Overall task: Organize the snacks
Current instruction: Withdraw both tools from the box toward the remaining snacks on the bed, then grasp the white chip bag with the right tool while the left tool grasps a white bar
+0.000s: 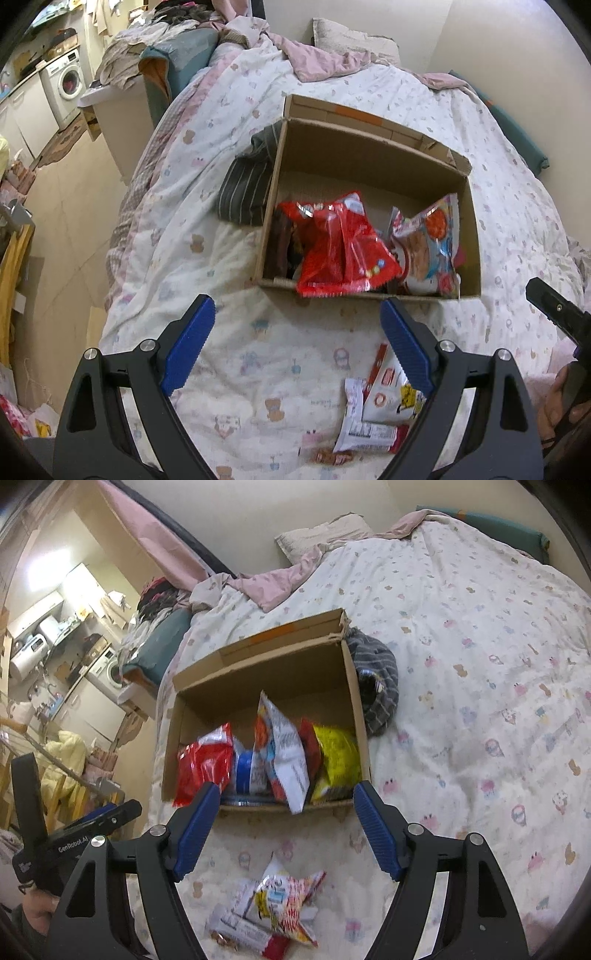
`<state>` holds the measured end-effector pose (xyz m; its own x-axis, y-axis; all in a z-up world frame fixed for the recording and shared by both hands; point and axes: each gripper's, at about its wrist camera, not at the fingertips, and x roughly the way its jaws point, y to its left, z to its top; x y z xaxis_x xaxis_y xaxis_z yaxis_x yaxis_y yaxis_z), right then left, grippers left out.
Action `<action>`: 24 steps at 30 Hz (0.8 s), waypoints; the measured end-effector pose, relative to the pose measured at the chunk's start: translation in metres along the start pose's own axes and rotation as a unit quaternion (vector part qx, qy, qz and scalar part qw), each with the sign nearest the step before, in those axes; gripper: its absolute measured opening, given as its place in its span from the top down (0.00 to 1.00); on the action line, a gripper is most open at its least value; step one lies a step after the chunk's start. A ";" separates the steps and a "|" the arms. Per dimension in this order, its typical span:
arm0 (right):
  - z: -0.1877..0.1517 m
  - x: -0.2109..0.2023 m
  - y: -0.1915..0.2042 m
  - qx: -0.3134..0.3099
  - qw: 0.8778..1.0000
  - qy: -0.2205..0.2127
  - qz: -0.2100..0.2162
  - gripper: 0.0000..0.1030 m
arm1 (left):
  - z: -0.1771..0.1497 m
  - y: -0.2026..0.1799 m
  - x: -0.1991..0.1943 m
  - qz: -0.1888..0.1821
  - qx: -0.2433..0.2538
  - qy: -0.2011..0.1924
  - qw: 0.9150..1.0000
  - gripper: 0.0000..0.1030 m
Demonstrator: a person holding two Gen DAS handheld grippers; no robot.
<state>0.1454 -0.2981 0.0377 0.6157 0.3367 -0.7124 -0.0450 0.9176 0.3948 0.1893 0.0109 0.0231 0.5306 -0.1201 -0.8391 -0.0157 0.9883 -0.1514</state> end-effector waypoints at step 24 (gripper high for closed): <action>-0.066 0.075 -0.005 0.053 0.975 0.215 0.014 0.17 | -0.045 0.015 -0.005 0.021 0.002 0.027 0.999 0.14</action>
<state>0.1396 -0.2632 -0.0560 0.2266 0.4399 -0.8690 0.0382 0.8875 0.4592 0.1487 0.0221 0.0016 0.4836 -0.0822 -0.8714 -0.0340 0.9931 -0.1126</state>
